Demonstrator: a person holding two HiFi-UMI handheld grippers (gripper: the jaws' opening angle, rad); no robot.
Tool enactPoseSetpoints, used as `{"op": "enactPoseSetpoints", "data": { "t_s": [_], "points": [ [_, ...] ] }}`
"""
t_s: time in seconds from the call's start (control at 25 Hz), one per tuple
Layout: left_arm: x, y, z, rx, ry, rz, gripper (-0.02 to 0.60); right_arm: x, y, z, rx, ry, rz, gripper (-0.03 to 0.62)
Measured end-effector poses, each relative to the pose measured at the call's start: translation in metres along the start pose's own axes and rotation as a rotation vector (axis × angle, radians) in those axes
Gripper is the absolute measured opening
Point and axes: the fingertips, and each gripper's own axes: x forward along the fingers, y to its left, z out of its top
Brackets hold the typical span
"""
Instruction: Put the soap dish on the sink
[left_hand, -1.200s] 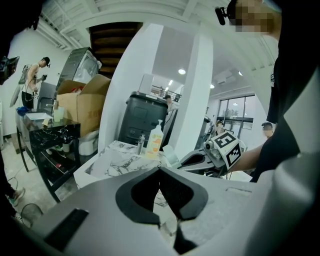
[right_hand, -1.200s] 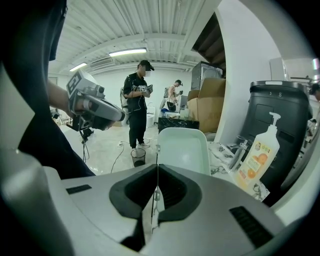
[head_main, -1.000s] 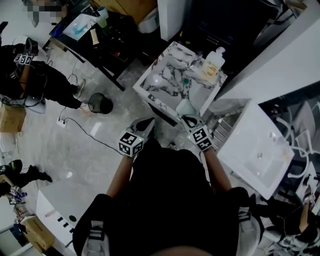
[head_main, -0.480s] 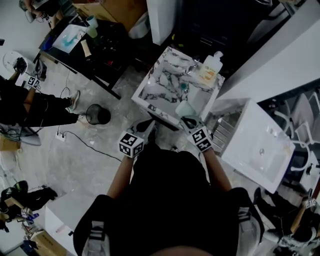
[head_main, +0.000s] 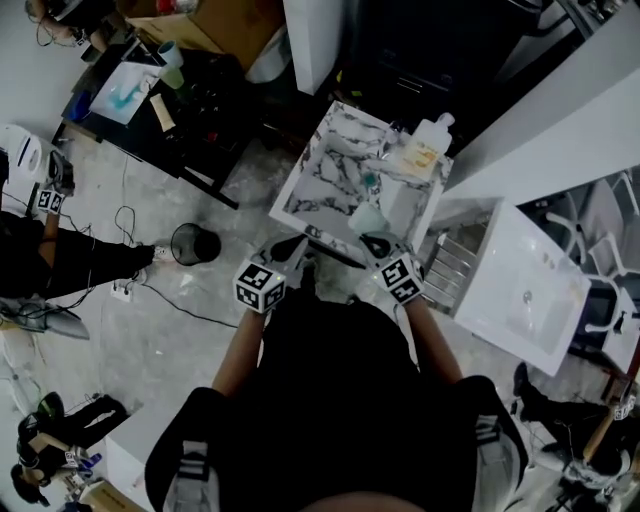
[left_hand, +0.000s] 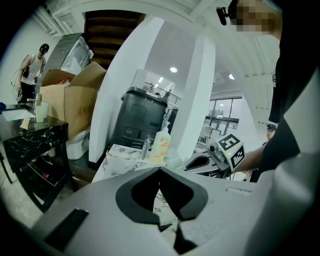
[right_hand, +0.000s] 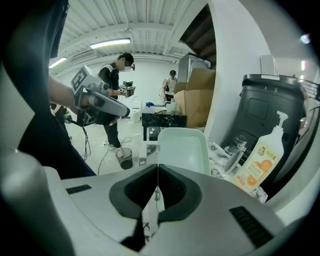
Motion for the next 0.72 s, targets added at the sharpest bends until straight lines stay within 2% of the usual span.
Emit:
{"op": "enactPoseSetpoints", "data": {
  "t_s": [0.4,0.72],
  "points": [
    [0.008,0.052,0.009,0.0,0.014,-0.057,0.0,0.039,-0.005,0.019,-0.015,0.042,-0.033,0.0],
    [0.033,0.079,0.018,0.025,0.045,-0.15,0.0,0.064,-0.022,0.024,0.004,0.069,-0.092,0.0]
  ]
}}
